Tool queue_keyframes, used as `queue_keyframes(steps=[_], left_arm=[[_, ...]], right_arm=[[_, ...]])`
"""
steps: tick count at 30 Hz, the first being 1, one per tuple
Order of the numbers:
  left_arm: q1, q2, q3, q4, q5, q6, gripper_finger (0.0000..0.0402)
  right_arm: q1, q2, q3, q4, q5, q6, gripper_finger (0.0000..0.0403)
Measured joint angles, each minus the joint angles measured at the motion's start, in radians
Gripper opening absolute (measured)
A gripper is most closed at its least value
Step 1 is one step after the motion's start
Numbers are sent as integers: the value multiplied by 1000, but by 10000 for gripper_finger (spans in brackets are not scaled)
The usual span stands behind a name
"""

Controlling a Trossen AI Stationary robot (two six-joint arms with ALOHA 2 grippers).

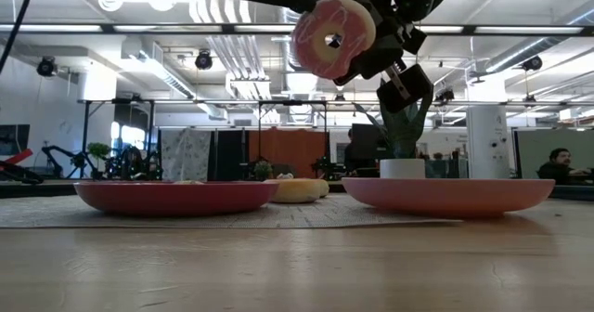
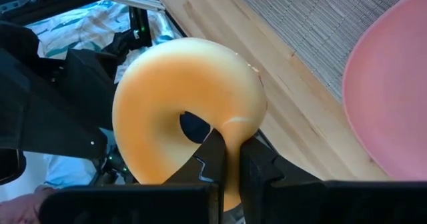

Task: Pick & Place donuts
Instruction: Put the large pink donut on the pink plate

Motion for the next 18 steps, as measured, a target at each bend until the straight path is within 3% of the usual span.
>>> queue_keyframes(steps=[18], left_arm=[[-1,-1,-2,-6,-11,-19,136]], right_arm=[[0,0,0,-1,0,-12,13]])
